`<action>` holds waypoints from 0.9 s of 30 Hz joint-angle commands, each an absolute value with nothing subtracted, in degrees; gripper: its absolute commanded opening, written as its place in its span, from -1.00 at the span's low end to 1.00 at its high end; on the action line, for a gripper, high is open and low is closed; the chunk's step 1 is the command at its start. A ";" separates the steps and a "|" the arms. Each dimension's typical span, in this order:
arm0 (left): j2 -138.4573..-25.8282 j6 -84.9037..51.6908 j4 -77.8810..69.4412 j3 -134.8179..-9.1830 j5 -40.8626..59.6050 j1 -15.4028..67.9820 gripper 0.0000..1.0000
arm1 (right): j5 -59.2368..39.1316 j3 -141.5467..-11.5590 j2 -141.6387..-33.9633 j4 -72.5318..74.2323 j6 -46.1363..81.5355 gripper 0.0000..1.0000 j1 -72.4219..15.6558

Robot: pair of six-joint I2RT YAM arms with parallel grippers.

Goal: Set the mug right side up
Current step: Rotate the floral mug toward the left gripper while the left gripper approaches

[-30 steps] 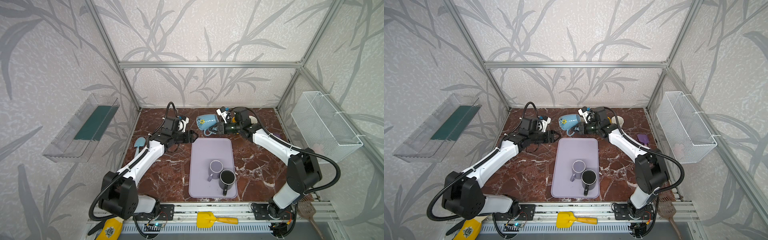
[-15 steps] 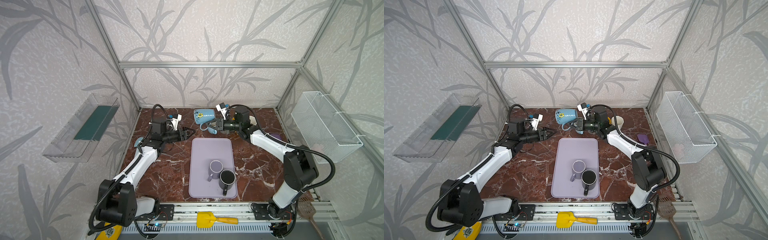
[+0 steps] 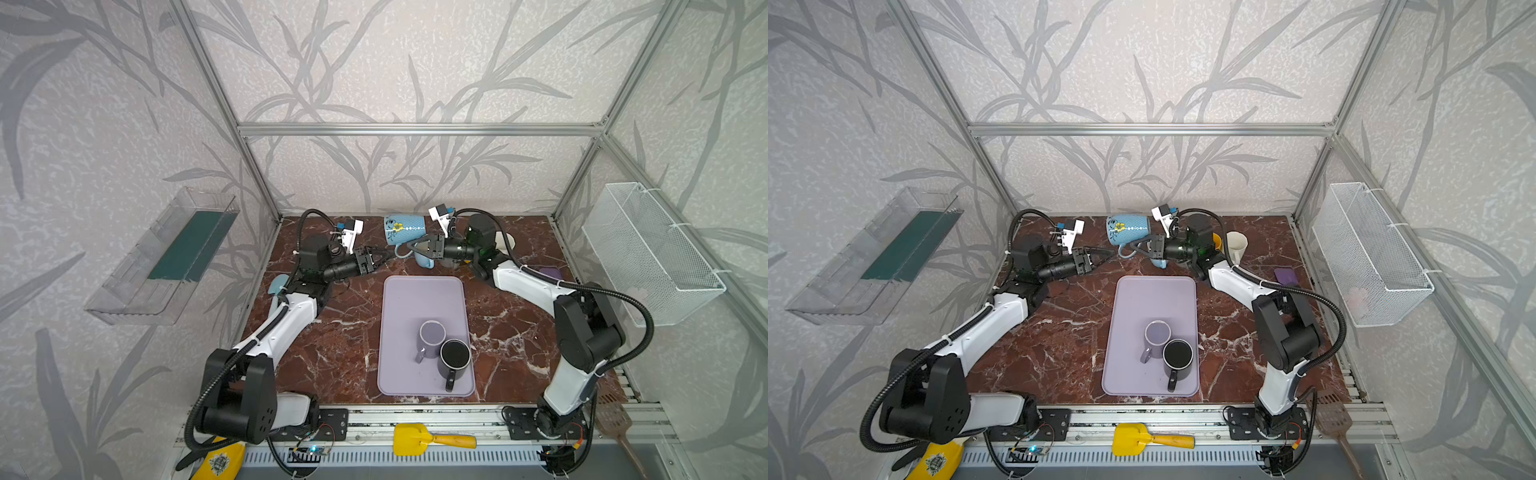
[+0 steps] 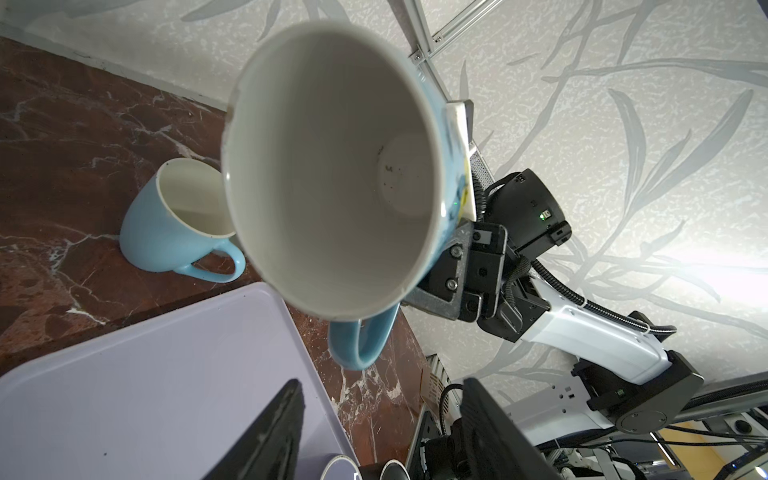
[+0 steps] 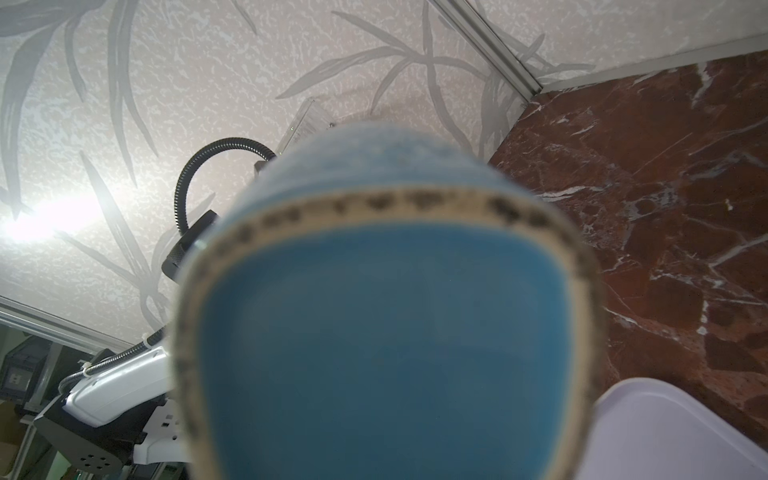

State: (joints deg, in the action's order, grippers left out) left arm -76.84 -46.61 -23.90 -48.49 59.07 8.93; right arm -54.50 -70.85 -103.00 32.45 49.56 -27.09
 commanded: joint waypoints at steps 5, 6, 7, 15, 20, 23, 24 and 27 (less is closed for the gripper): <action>-77.79 -50.37 -31.64 -47.24 62.02 8.67 0.19 | -56.80 -71.96 -102.41 41.14 51.01 -1.00 -29.01; -78.00 -50.43 -31.64 -47.21 62.13 8.68 0.19 | -56.80 -71.90 -102.51 41.66 51.31 -1.00 -29.23; -78.00 -50.44 -31.72 -47.28 62.11 8.63 0.18 | -56.86 -71.90 -102.61 41.92 51.60 -1.00 -29.43; -77.89 -52.64 -36.06 -46.22 62.68 8.43 0.11 | -57.22 -72.33 -103.08 44.46 52.17 -1.00 -30.85; -78.37 -54.42 -38.54 -45.75 63.20 7.94 -0.01 | -57.52 -72.26 -104.00 47.10 53.94 -1.00 -31.02; -78.62 -56.03 -41.13 -45.49 63.54 7.77 -0.07 | -58.13 -72.16 -104.73 49.24 55.47 -1.00 -31.10; -78.72 -56.69 -42.07 -45.45 63.72 7.66 -0.08 | -58.25 -72.16 -104.87 49.81 55.89 -1.00 -31.10; -79.05 -58.12 -44.07 -45.27 63.90 7.48 -0.14 | -58.36 -72.14 -105.14 50.36 56.26 -1.00 -31.16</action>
State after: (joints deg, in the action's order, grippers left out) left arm -78.72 -55.44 -38.06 -45.74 62.06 7.99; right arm -56.84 -70.85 -104.99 44.01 55.61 -30.83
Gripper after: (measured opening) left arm 0.438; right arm 0.174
